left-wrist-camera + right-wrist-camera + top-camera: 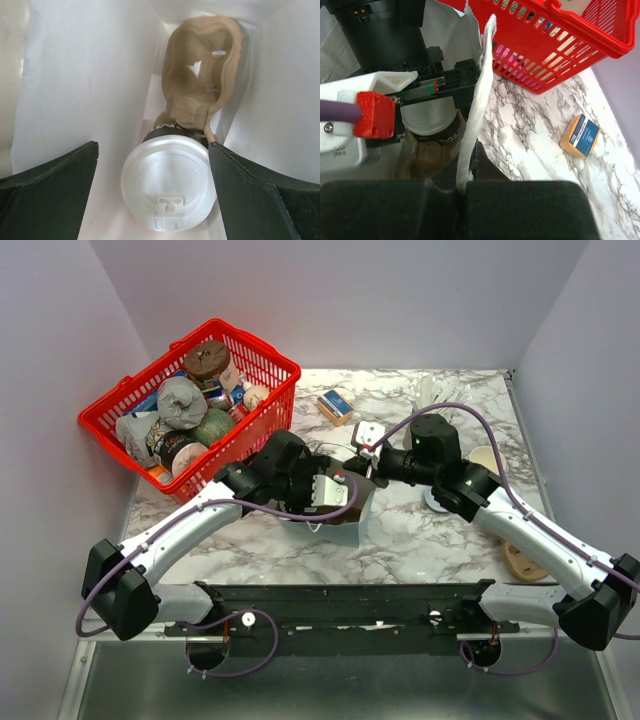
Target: Pack the takeout coffee
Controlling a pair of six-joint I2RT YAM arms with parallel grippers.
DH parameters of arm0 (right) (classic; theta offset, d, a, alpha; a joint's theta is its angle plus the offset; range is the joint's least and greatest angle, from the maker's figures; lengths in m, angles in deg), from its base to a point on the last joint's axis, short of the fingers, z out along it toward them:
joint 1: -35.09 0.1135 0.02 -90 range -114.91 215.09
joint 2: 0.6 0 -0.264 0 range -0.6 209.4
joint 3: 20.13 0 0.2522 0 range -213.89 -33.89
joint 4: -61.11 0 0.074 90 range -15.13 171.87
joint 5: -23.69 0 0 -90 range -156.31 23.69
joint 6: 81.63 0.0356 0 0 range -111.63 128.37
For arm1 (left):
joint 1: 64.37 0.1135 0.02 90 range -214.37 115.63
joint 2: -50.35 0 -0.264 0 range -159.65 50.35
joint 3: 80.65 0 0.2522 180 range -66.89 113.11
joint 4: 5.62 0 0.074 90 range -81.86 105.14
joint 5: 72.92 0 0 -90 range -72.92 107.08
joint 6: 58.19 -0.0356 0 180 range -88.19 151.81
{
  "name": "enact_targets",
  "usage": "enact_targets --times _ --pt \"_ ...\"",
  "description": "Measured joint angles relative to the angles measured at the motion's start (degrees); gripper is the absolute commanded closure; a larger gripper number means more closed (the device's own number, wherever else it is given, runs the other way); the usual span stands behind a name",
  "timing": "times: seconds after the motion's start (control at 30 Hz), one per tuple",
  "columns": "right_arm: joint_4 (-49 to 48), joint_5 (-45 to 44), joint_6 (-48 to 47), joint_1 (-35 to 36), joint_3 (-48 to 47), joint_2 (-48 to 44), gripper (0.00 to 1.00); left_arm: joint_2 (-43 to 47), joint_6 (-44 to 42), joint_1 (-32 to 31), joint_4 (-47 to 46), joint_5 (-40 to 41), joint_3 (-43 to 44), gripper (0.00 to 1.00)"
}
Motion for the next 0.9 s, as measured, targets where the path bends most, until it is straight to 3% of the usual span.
enact_targets --times 0.47,0.7,0.8,0.83,0.9 --pt "-0.7 -0.5 -0.3 0.0 -1.9 3.0 0.99 5.2 7.5 3.1 -10.3 -8.7 -4.3 0.02" --pt "-0.9 -2.7 0.4 -0.4 -3.6 5.5 0.99 6.1 17.3 5.2 -16.5 -10.2 -2.4 0.02" --pt "-0.9 -3.4 1.0 -1.3 -4.5 6.9 0.81 7.1 23.7 6.3 -20.6 -9.9 -2.0 0.02" --pt "-0.8 -3.6 1.2 -1.5 -5.0 7.4 0.61 7.4 25.2 6.6 -21.7 -9.6 -1.9 0.02" --pt "-0.3 -4.0 1.8 -2.1 -6.5 8.6 0.48 8.0 29.1 7.1 -24.1 -8.9 -0.8 0.02"
